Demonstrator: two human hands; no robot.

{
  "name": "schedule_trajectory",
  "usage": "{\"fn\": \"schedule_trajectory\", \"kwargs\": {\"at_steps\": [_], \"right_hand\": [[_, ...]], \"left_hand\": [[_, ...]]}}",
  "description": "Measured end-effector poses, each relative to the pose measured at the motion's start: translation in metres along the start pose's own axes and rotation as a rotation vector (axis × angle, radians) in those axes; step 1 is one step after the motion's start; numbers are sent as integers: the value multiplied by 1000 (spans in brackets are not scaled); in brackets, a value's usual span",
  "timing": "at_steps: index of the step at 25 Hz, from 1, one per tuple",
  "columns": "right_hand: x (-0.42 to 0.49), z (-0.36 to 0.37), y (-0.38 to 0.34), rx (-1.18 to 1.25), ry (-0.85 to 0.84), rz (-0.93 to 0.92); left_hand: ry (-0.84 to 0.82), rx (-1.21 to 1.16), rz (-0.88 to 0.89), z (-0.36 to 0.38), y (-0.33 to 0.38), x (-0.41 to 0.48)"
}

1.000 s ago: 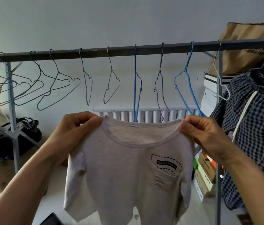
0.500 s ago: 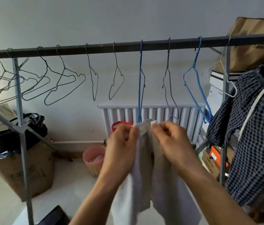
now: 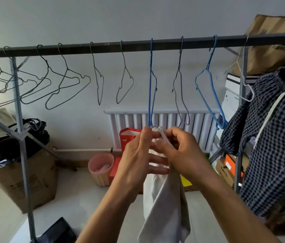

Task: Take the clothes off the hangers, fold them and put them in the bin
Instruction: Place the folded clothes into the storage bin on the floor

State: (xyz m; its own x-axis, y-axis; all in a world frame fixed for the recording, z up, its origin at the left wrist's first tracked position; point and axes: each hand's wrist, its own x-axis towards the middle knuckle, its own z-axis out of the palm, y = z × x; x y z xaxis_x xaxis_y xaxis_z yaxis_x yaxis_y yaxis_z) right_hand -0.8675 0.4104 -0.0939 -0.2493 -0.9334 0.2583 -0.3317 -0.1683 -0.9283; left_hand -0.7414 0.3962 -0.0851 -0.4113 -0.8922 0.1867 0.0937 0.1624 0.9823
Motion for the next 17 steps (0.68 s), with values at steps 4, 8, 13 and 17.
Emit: {"fn": "schedule_trajectory", "kwargs": {"at_steps": [4,8,13,17], "right_hand": [[4,-12,-1,126,-61,-19],[3,-20,-12,234,-210,-98],[3,-32,-6,115,-129,-102],[-3,-29,13,-77,-108,-48]], "left_hand": [[122,671,412,-27,-1,19],[-186,796,472,-40,13,53],[-295,730,470,-29,26,68],[-329,809,454,-28,38,70]]}}
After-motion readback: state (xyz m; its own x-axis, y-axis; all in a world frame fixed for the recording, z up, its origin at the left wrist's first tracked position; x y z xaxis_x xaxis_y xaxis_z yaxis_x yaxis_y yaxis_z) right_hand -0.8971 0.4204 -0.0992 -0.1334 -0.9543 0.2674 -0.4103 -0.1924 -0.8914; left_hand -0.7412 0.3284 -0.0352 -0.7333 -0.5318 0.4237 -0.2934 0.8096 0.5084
